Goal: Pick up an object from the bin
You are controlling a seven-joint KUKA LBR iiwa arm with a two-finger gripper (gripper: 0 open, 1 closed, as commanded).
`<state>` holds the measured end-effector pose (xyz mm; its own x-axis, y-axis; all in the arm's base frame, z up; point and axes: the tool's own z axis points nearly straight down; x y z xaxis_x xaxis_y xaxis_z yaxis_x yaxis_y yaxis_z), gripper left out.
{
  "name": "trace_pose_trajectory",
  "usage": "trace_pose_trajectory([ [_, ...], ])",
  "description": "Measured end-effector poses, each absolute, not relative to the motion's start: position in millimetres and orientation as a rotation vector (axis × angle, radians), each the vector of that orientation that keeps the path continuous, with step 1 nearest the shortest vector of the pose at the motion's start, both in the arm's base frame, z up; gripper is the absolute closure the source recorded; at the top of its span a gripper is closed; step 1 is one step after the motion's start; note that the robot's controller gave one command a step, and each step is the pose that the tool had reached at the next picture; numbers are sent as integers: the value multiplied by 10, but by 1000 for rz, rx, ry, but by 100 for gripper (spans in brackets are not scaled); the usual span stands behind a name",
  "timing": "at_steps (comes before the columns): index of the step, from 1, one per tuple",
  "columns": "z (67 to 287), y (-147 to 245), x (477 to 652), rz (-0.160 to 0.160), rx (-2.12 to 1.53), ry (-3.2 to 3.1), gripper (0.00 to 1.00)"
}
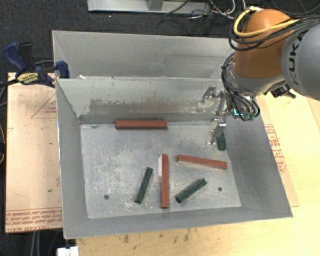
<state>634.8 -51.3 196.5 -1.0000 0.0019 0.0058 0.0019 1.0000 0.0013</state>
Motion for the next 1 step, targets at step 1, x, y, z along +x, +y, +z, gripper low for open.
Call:
trace_pose_trajectory([
  [1, 2012, -512, 6364, -1, -1, -3143, 0],
])
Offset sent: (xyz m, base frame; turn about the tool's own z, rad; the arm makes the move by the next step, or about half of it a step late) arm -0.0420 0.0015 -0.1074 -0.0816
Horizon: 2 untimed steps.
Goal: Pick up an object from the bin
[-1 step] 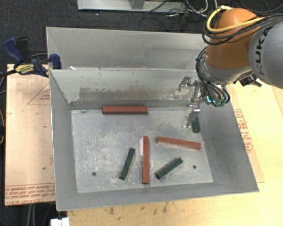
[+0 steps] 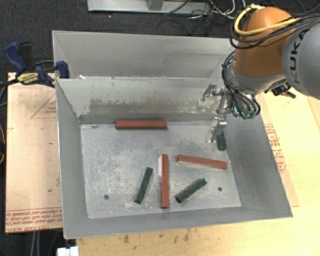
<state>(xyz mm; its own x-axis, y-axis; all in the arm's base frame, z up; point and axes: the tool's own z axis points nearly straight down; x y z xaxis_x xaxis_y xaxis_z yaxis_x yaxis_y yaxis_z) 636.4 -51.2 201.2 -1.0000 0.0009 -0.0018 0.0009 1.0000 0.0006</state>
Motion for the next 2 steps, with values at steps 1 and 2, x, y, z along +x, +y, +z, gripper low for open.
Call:
trace_pose_trajectory([
  [1, 1493, -501, 6168, 0, -58, 3134, 0],
  [2, 997, -407, 6003, 2, 22, 3141, 0],
])
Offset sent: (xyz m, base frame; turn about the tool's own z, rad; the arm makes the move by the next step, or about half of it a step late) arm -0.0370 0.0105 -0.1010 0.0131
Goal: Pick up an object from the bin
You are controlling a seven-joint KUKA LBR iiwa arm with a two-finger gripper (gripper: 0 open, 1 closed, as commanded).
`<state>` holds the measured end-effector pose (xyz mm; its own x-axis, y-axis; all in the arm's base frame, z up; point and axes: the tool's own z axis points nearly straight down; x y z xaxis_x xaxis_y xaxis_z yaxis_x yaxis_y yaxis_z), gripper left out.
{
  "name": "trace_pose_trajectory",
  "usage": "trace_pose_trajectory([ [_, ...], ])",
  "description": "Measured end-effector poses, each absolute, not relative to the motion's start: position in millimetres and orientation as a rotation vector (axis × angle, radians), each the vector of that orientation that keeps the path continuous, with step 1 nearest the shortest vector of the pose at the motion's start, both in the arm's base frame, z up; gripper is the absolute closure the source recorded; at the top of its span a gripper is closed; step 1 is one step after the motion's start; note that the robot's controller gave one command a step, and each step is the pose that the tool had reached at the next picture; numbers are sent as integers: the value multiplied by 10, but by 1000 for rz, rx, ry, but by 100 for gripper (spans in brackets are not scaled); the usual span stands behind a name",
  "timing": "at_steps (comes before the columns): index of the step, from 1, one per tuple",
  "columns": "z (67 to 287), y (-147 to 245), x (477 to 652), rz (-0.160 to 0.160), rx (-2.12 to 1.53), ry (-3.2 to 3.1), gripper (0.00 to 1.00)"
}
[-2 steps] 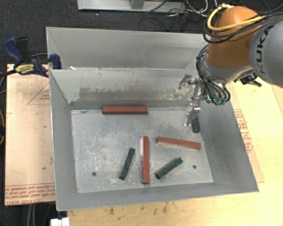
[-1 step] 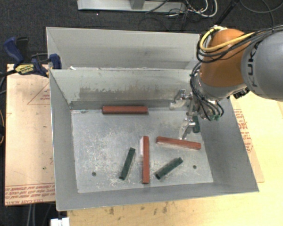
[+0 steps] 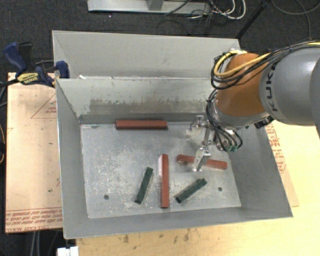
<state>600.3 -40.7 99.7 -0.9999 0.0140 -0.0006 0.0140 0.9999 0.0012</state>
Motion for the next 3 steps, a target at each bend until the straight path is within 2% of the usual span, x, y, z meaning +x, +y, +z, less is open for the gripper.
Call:
trace_pose_trajectory([
  [1, 807, -395, 5843, 0, -22, 3126, 100],
  [2, 807, -394, 5844, 0, -23, 3126, 100],
  [3, 2453, -519, 5986, -1, -91, 3132, 100],
])
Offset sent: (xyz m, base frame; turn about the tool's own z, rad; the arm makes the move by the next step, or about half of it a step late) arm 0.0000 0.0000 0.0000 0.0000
